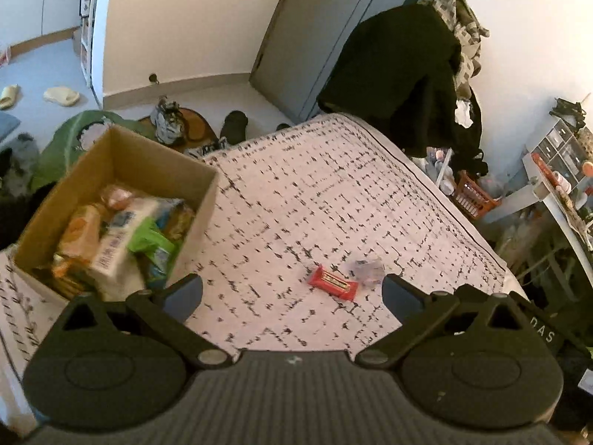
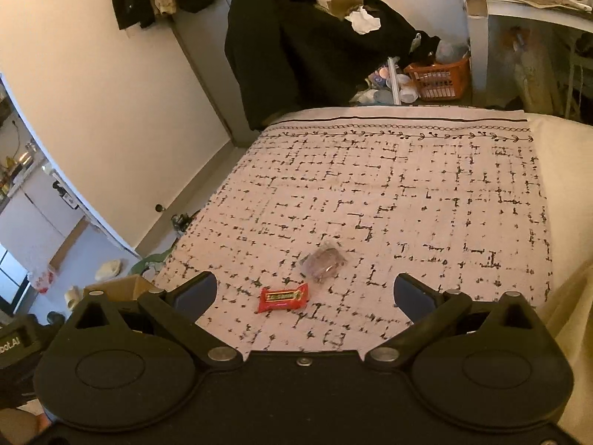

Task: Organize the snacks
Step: 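Move both open tools back to the red candy bar and clear wrapper, then grasp the red candy bar with the left gripper while the right grasps the clear wrapper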

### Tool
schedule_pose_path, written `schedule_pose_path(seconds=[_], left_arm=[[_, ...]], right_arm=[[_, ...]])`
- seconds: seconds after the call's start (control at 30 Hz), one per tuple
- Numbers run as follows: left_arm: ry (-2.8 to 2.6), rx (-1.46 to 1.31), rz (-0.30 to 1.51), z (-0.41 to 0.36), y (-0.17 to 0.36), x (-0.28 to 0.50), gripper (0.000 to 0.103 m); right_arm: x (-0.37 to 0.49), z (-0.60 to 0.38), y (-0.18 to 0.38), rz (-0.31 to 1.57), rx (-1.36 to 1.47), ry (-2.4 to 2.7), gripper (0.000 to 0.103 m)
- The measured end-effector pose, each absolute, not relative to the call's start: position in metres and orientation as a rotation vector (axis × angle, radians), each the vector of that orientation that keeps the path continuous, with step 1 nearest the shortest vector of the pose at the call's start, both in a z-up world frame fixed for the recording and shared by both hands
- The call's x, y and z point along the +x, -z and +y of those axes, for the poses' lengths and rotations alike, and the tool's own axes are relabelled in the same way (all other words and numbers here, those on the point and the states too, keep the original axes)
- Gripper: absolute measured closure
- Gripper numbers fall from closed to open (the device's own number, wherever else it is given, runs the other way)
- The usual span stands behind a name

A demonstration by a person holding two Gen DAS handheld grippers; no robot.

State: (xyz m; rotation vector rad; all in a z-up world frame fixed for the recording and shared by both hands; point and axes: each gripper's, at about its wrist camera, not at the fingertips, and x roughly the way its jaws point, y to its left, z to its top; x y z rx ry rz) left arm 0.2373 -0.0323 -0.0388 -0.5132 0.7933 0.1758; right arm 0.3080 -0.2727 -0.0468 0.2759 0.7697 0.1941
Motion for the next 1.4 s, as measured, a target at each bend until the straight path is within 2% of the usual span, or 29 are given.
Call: schedule_pose_path(seconds=[0.53, 0.73, 0.97, 1.07, 1.4], left_arm=[[-0.214, -0.524, 0.848, -0.064, 0.092, 0.295, 0.01], [-0.214, -0.51, 0.878, -0.076, 0.118, 0.319, 0.02], [-0.225, -0.514, 0.913, -0.085, 0.146, 0.348, 0.034], [-0.245, -0.51, 0.931, -0.089, 0.158, 0.36, 0.038], [-0.292, -0.424, 0.928, -0.104, 0.179, 0.379, 0.039]], right_arm=[[0.352, -0.277, 0.074, 0.836, 0.255, -0.201, 0.001], [0.367, -0.277, 0.09, 0.852, 0.231, -0.215, 0.003], [0.386, -0.279, 0.112, 0.884, 0.214, -0.188, 0.013], [0.389, -0.282, 0.118, 0.89, 0.208, -0.17, 0.014], [0.403, -0.287, 0.132, 0.885, 0.208, -0.138, 0.014]])
